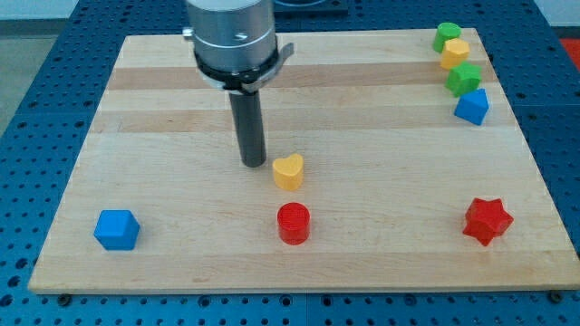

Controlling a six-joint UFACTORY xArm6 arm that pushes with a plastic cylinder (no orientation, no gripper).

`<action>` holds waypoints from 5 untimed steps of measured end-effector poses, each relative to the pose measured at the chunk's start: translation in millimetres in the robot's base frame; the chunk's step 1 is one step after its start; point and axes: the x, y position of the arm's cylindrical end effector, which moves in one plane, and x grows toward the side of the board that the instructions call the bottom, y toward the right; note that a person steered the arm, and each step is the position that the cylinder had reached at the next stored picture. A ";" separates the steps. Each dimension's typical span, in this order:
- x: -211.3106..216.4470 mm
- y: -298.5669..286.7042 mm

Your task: Push yellow heart below the blue triange

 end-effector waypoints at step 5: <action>30.3 72.6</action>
